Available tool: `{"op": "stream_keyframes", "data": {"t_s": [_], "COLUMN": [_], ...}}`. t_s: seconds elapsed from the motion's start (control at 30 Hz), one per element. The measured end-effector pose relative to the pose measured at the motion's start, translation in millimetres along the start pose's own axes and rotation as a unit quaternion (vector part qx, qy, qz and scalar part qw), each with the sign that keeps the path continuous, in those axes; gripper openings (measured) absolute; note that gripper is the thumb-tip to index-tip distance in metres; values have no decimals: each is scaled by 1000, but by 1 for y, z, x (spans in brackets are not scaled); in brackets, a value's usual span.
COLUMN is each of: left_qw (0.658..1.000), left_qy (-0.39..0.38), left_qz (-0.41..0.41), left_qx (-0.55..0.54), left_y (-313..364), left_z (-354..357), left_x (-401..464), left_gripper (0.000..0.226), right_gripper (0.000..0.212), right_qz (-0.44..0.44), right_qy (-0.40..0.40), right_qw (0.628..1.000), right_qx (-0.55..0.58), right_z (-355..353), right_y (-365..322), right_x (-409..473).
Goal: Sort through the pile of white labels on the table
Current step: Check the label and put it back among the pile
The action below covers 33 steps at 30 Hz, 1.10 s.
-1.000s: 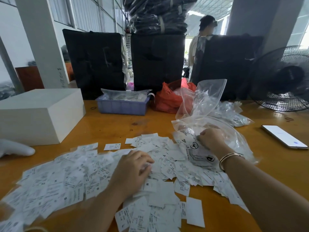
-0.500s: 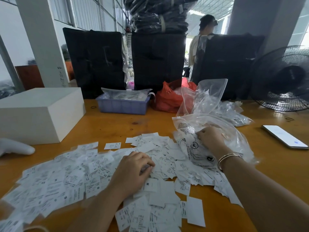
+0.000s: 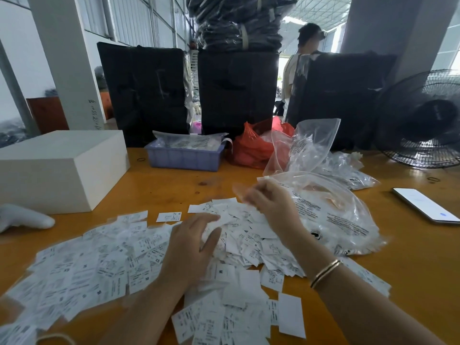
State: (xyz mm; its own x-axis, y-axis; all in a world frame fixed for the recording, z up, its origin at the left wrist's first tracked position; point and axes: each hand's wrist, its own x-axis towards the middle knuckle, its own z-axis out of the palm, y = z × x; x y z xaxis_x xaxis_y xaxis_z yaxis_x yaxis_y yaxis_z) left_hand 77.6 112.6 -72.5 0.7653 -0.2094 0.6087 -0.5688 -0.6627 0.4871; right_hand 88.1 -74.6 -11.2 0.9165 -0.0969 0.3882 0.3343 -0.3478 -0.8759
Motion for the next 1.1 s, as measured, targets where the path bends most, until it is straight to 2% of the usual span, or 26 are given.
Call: {"op": "stream_keyframes", "data": {"t_s": [0.07,0.17,0.23,0.33,0.47,0.57,0.67,0.77,0.93,1.03,1.1], "left_qw": [1000,996,988,989,986,982,975,956,936,930,925], "left_qy": [26,11,-3,-1,17,3,24,79,133,136,138], "left_qz": [-17,-50,-78,-79,-92,-112,-148,-212,-240,-246,-252], "left_qx": [-2,-67,-132,-124,-138,-154,-166,-186,-221,-238,-247], "left_y": [1,2,4,4,3,2,0,-4,-2,-3,-3], "left_z": [-2,-5,-6,-5,-6,-5,-4,-5,-8,-6,-7], "left_x": [0,1,1,1,2,3,4,6,8,7,7], "left_gripper": [60,70,62,21,20,17,11,3,7,8,7], "right_gripper": [2,8,11,16,24,26,25,22,22,20,32], "right_qz": [30,42,38,45,54,48,28,-23,-140,-150,-115], "right_qy": [-82,-126,-129,-116,-107,-123,-70,17,26,-32,-95], "right_qw": [995,988,988,990,990,990,996,999,969,947,914], "right_qx": [45,85,72,73,69,47,50,-37,-200,-282,-378], "right_z": [15,30,34,35,36,37,36,34,39,42,45], "right_y": [4,12,17,22,28,32,33,33,33,33,36], "right_x": [-12,-26,-31,-32,-33,-36,-37,-34,-39,-42,-43]}}
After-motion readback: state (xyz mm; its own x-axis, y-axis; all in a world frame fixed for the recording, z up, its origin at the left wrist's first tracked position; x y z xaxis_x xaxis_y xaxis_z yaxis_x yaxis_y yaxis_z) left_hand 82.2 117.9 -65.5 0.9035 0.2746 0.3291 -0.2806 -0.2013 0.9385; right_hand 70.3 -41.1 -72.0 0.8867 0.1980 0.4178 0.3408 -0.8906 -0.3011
